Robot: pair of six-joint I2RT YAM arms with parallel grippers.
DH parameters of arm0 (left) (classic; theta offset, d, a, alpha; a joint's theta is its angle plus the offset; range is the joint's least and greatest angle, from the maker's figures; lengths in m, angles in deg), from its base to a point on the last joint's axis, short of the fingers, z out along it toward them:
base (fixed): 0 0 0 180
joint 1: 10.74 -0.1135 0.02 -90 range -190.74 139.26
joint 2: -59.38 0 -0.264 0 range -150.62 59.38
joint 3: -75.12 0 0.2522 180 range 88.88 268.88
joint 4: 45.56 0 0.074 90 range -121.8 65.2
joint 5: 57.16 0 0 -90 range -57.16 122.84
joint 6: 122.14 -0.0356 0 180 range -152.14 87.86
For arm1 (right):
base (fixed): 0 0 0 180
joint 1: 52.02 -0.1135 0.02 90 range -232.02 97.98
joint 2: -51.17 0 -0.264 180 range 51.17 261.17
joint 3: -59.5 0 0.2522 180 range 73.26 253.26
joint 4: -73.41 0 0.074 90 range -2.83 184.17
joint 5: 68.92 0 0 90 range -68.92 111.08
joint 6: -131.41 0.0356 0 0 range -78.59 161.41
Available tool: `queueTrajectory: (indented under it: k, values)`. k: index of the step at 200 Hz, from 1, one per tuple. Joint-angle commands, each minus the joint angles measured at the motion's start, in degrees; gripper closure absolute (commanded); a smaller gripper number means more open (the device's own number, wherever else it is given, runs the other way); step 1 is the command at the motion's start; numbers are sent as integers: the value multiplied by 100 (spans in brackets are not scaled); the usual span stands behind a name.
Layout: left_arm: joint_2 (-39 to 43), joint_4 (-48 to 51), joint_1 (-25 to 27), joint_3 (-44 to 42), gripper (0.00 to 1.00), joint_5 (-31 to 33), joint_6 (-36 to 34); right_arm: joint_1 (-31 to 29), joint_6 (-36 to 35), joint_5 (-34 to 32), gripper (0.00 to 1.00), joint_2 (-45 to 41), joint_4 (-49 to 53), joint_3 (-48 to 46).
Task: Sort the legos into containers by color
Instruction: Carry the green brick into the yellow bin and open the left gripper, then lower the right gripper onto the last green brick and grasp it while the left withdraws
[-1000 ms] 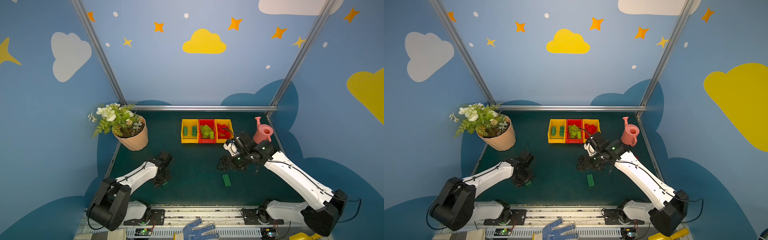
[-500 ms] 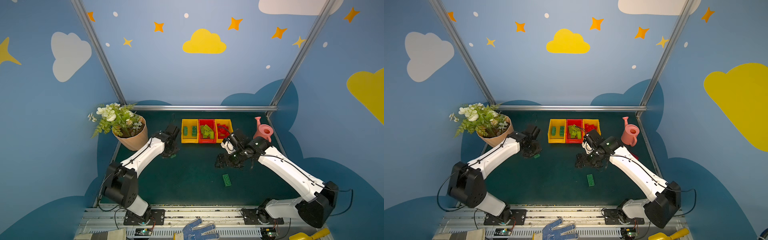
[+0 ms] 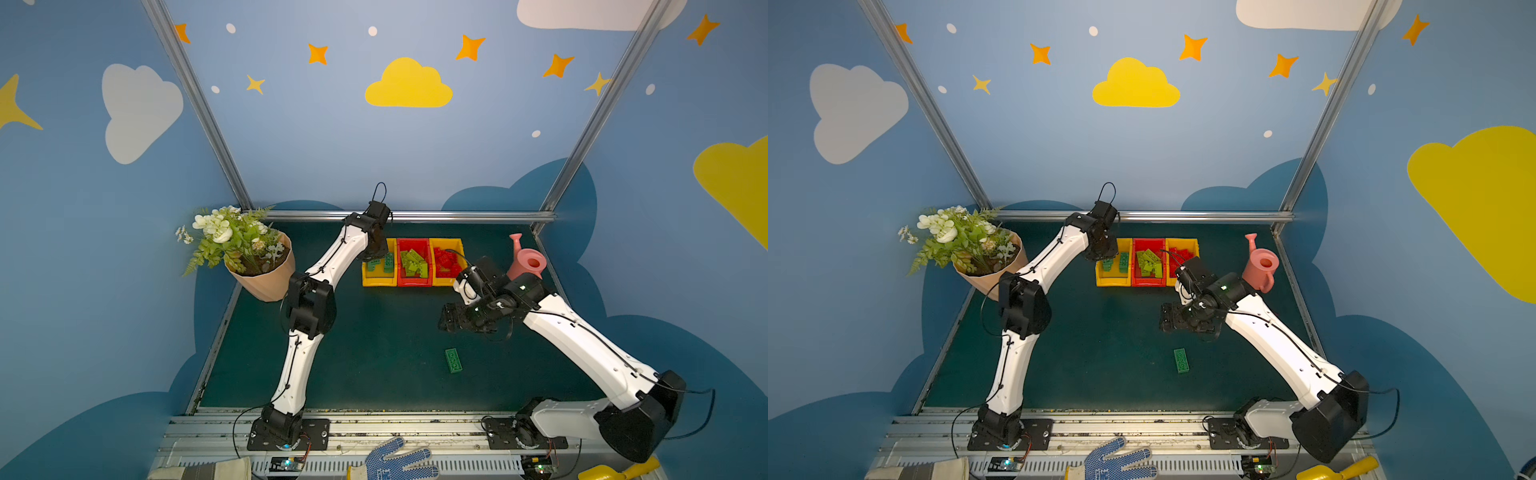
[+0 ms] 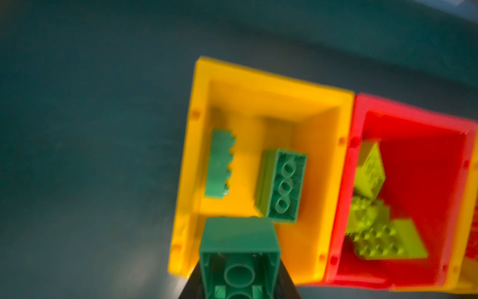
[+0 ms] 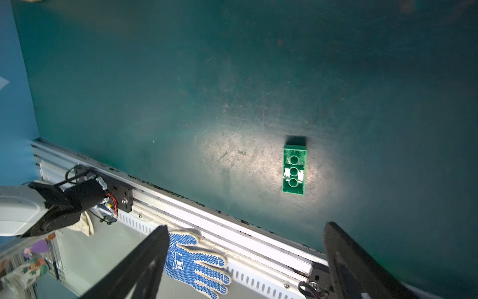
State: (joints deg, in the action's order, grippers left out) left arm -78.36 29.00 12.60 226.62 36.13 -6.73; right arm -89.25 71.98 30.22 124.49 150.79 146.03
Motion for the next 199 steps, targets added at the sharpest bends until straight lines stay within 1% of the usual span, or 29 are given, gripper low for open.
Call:
queueTrajectory:
  k: [1, 14, 28, 41, 56, 67, 76, 103, 123, 135, 149, 169, 176, 199]
  values:
    - [-598, 837, 15, 1128, 72, -54, -376, 101, 216, -304, 9, -293, 384, -59]
    - [-930, 917, 23, 1605, 71, -93, -401, 141, 332, -421, 9, -413, 455, -106]
    - [-1052, 775, 16, 1701, 67, -159, -515, 180, 448, -481, 9, -554, 500, -162]
    - [-1039, 591, 18, 1586, 48, -188, -544, 208, 530, -500, 9, -640, 527, -229]
    - [-985, 457, 4, 1456, 38, -197, -561, 238, 611, -502, 9, -714, 532, -283]
    - [-948, 453, 5, 1408, 26, -189, -577, 243, 647, -493, 9, -731, 516, -328]
    - [-931, 487, 5, 1392, 19, -156, -578, 243, 661, -468, 9, -723, 475, -356]
    - [-733, 781, 5, 1341, 17, -127, -526, 244, 611, -315, 9, -610, 270, -490]
    - [-382, 994, 5, 1053, 15, -42, -476, 242, 492, -248, 9, -424, 129, -625]
    - [-21, 943, 15, 602, 14, 25, -467, 243, 380, -237, 9, -297, 31, -709]
    - [570, 670, 18, -214, 11, 66, -475, 243, 248, -237, 9, -144, -110, -793]
    - [1610, 92, -3, -1705, 3, 96, -459, 240, 111, -165, 10, 84, -279, -911]
    - [1991, -115, -24, -2214, 0, 17, -458, 221, 75, -120, 11, 186, -358, -967]
    - [3218, -821, -124, -3842, 0, -495, -440, 126, 72, -28, 12, 414, -665, -1203]
